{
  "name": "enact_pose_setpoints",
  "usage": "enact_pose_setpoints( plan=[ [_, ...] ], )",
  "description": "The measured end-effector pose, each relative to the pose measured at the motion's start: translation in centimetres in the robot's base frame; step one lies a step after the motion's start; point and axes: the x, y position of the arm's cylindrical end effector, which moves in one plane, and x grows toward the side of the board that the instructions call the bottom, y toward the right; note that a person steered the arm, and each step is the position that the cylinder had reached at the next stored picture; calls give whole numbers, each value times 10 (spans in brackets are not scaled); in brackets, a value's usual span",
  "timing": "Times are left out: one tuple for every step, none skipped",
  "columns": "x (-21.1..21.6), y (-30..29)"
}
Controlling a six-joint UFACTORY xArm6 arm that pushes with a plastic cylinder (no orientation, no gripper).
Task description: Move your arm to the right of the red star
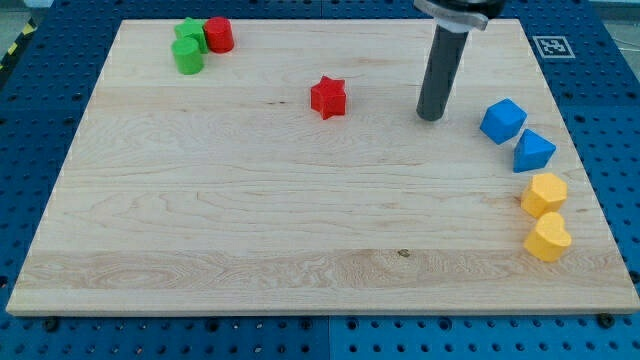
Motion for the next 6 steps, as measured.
enact_pose_setpoints(
  plan=[
    [16,1],
    [10,26],
    [-8,55],
    [-30,55],
    [-52,52],
    [-53,5]
  ],
)
